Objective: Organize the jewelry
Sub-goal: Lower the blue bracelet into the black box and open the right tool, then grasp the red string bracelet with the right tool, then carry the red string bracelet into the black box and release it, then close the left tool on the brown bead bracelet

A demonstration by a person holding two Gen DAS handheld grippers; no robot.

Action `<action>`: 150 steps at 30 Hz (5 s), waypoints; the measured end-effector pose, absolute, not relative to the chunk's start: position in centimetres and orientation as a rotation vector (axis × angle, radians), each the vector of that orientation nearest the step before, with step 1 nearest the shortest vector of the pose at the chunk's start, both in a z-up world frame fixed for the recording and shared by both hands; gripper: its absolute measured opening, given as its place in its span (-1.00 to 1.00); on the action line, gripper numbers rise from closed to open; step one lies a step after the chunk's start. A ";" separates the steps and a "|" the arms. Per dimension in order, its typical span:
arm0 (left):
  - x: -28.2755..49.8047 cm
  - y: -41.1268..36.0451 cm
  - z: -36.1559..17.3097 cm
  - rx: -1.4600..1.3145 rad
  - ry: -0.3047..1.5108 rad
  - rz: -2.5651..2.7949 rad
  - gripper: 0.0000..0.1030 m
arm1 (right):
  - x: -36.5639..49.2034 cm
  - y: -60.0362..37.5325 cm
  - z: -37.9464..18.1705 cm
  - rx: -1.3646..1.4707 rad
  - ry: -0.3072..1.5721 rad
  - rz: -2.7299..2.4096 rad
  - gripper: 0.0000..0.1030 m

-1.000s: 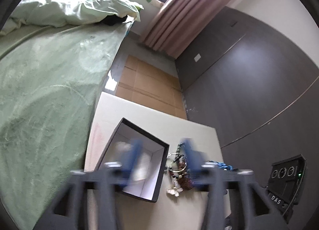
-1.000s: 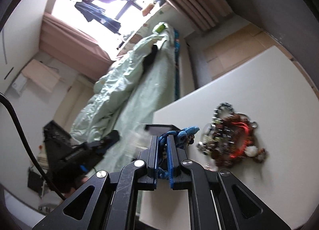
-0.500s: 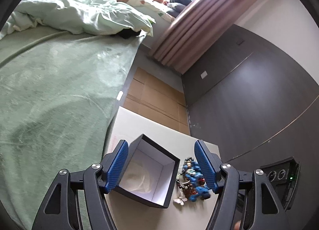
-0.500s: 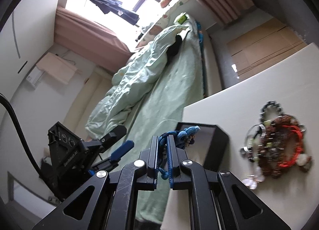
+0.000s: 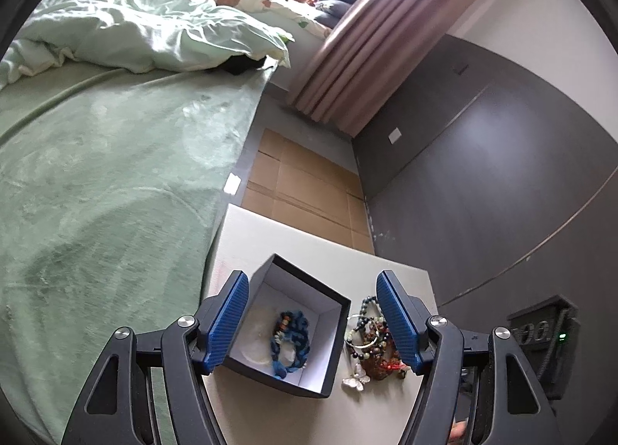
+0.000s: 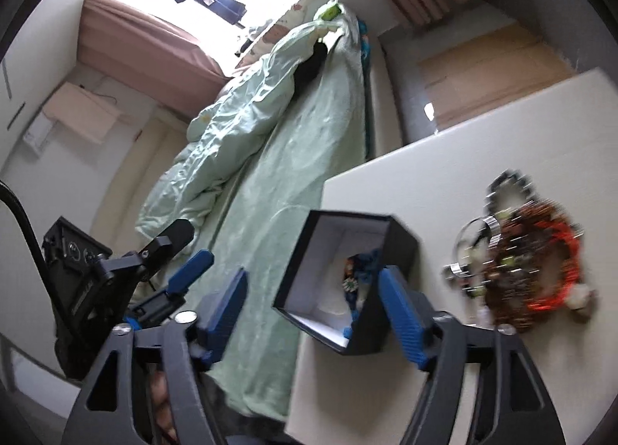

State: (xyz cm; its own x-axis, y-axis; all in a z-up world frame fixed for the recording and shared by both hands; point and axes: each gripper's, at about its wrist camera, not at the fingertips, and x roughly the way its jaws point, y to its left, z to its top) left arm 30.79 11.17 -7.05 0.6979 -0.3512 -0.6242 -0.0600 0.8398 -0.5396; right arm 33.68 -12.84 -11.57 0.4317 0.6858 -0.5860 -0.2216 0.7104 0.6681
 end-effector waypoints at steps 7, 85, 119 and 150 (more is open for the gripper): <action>31.0 8.4 -7.3 -0.502 0.824 -0.217 0.35 | 31.9 -17.7 -9.8 0.495 0.938 0.499 0.55; 34.0 -3.1 -10.4 -0.323 0.916 -0.402 -0.96 | 34.1 -24.6 -14.5 0.563 1.010 0.405 -0.85; 32.0 9.4 -8.3 -0.471 0.846 -0.170 0.21 | 33.1 -13.3 -11.5 0.595 0.891 0.643 -0.85; 31.8 4.2 -8.6 -0.350 0.894 -0.258 0.21 | 31.6 -20.8 -10.1 0.531 0.935 0.436 0.34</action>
